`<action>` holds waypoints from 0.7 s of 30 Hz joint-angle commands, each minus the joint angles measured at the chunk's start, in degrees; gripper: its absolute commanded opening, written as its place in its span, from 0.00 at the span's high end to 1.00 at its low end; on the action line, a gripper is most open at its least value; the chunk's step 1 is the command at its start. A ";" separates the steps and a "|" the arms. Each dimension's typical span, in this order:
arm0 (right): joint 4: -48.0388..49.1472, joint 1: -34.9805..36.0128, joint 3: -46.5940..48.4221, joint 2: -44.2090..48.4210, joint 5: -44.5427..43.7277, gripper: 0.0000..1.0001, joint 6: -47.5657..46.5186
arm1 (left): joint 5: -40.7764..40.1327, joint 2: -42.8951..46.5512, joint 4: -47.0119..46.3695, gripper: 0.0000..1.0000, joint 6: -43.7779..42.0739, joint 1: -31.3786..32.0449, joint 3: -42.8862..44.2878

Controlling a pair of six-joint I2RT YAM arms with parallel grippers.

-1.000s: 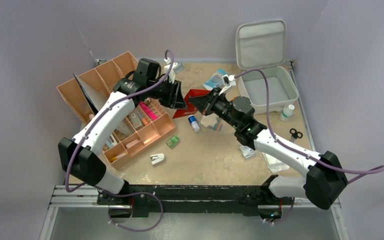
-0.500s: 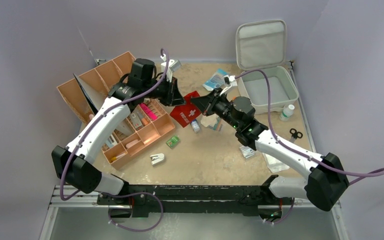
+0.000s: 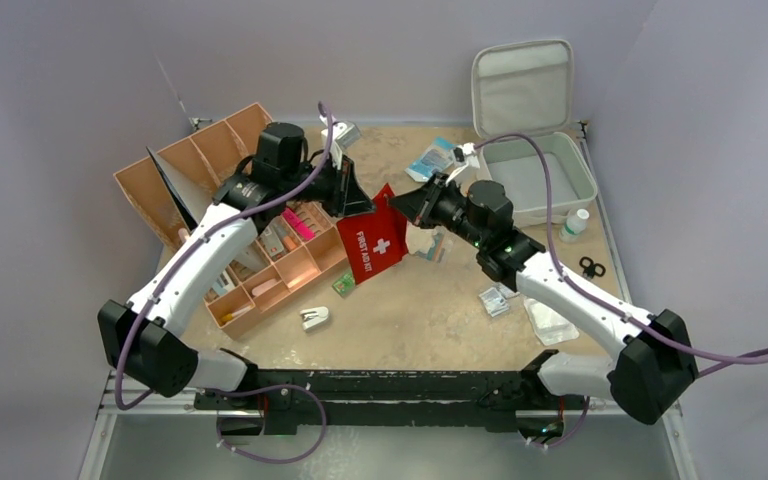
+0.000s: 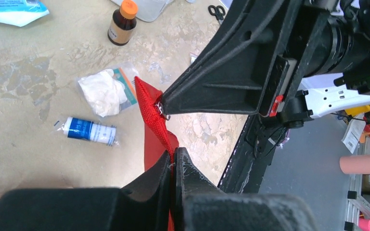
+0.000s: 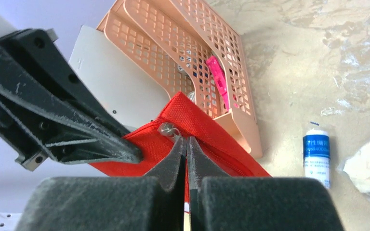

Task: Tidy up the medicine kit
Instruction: Zip the medicine pouch.

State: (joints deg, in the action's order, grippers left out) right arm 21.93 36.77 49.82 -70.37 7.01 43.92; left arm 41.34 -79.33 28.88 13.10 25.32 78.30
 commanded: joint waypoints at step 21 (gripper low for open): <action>-2.32 -4.66 2.21 4.59 21.11 0.74 0.17 | 7.67 4.48 -5.70 1.00 -4.28 0.08 -2.11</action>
State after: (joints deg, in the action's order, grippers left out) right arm 18.31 32.82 51.07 -68.93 23.44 45.84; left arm 44.71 -76.90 26.50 11.03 25.30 76.73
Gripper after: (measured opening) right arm 0.248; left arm 0.006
